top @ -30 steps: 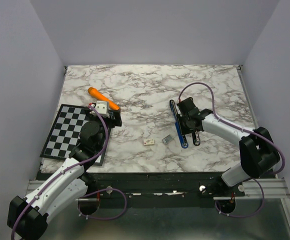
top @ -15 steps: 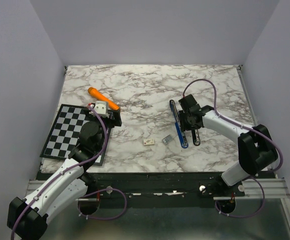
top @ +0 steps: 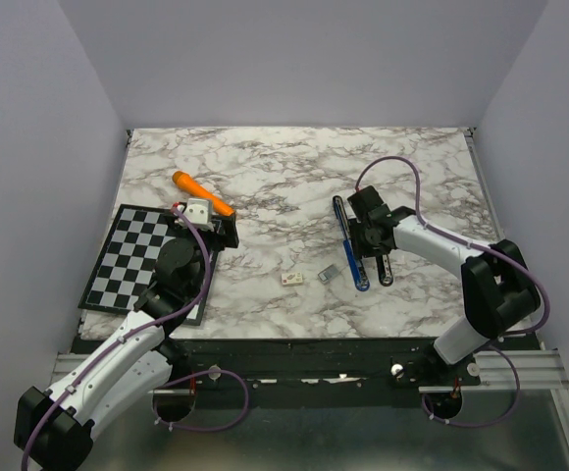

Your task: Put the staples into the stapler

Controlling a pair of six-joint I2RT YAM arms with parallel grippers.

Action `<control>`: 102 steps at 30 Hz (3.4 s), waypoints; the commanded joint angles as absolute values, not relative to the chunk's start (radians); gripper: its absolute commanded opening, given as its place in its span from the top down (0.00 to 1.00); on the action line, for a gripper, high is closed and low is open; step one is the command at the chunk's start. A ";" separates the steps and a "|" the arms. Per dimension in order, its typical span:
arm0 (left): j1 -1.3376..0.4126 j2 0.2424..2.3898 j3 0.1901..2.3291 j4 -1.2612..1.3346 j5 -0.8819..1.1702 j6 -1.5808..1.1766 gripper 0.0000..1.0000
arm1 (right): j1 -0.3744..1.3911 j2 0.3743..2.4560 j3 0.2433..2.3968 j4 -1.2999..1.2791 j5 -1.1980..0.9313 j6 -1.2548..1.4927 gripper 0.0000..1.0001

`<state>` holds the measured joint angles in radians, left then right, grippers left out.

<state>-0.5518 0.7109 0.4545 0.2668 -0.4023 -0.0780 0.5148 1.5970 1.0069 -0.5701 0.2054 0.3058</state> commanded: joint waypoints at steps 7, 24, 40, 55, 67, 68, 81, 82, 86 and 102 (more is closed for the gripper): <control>-0.548 0.707 0.459 0.285 -0.387 -0.081 0.01 | 0.511 1.588 0.989 -0.604 0.166 0.308 0.47; -0.548 0.723 0.456 0.285 -0.383 -0.087 0.01 | 0.512 1.490 0.871 -0.655 0.106 0.353 0.47; -0.548 0.727 0.457 0.284 -0.380 -0.092 0.01 | 0.512 1.394 0.876 -0.695 0.061 0.383 0.47; -0.548 0.716 0.460 0.282 -0.370 -0.095 0.01 | 0.523 1.466 0.880 -0.607 -0.095 0.416 0.40; -0.548 0.718 0.460 0.281 -0.368 -0.094 0.01 | 0.601 1.531 1.009 -0.655 -0.149 0.397 0.39; -0.548 0.718 0.460 0.281 -0.368 -0.094 0.01 | 0.601 1.528 1.022 -0.678 -0.131 0.394 0.39; -0.548 0.718 0.462 0.275 -0.368 -0.092 0.01 | 0.509 1.610 1.354 -0.664 0.124 0.355 0.00; -0.548 0.719 0.462 0.275 -0.368 -0.092 0.01 | 0.511 1.629 1.371 -0.663 0.159 0.344 0.00; -0.548 0.724 0.462 0.272 -0.367 -0.090 0.01 | 0.477 1.781 1.515 -0.715 0.201 0.353 0.00; -0.549 0.745 0.466 0.265 -0.299 -0.103 0.01 | 0.413 2.190 1.838 -0.779 0.187 0.390 0.36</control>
